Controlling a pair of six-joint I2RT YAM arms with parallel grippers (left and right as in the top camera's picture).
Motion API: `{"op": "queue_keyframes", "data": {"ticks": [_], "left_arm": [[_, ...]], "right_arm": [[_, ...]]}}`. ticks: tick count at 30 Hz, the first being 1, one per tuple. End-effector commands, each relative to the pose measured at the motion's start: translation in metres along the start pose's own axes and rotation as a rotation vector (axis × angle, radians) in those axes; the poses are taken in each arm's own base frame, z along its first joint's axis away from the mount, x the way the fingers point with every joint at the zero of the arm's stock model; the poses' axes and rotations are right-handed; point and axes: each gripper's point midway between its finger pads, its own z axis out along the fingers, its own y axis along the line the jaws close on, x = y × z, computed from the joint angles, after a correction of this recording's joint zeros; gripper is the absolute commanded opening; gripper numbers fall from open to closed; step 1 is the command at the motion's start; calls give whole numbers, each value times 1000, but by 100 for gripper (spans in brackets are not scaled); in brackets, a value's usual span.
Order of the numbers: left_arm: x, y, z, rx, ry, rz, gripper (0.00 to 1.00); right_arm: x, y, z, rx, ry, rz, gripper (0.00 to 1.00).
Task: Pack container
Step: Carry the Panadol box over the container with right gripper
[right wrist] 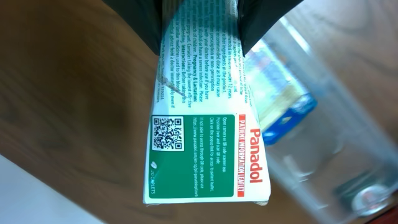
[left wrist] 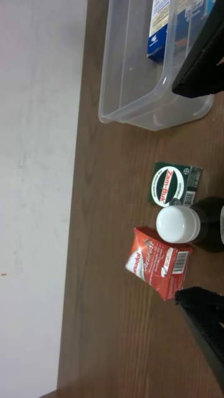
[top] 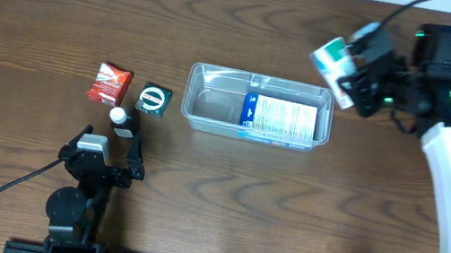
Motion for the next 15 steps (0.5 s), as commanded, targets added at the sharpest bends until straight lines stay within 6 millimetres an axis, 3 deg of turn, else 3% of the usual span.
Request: {"op": "queue_keyframes", "data": {"ticks": [1,7,15], "left_arm": [[17,1,1,2,52,-2,98],[17,1,1,2,52,-2,98],[17,1,1,2,52,-2,98]], "right_arm": [[-5,19,11,-11,35,-105,29],[7,49,26,-80,120,-180,30],[25,52,45,-118,203,-165,27]]}}
